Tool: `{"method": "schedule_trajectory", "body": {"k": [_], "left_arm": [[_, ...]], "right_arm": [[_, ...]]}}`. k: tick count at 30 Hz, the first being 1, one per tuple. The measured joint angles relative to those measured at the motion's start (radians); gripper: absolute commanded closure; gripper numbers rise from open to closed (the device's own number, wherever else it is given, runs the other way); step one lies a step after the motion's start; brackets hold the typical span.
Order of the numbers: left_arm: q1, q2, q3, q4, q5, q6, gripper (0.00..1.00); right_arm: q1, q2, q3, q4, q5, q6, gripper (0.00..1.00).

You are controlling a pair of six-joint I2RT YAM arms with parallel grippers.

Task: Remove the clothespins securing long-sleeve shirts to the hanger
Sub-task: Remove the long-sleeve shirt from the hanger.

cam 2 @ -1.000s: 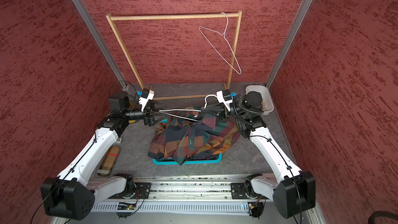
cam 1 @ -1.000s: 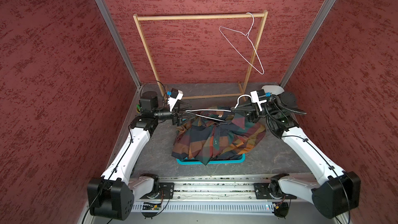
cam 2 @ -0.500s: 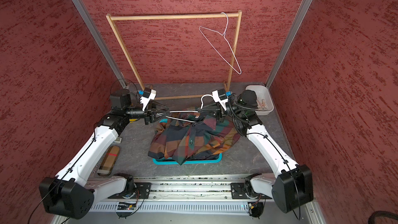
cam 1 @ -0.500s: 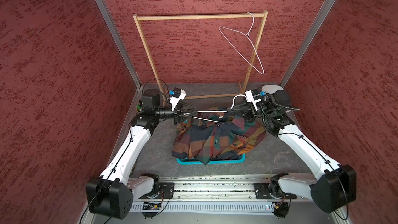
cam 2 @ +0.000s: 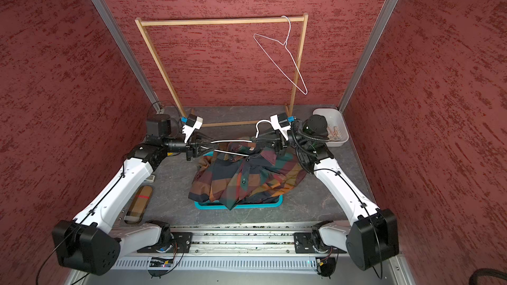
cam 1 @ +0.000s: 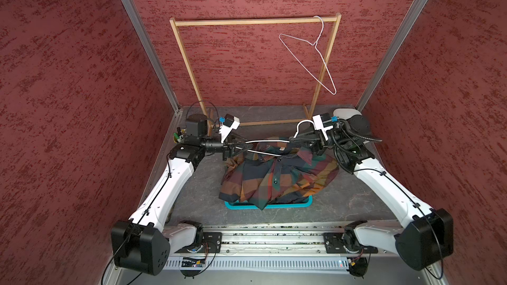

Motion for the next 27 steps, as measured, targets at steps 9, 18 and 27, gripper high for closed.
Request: {"method": "schedule_trajectory", "body": {"k": [9,18,27], "left_arm": [[0.003,-0.051,0.01,-0.008,0.016,0.032,1.0],[0.024,-0.211,0.016,-0.059,-0.136,0.03,1.0],[0.022,-0.317,0.012,-0.065,-0.402,0.021,1.0]], "right_arm": [[-0.008,0.002,0.016,-0.033,0.072,-0.017,0.68],[-0.004,-0.049,0.013,-0.229,0.325,-0.095,0.47],[-0.033,-0.227,-0.049,-0.409,0.644,-0.108,0.41]]}}
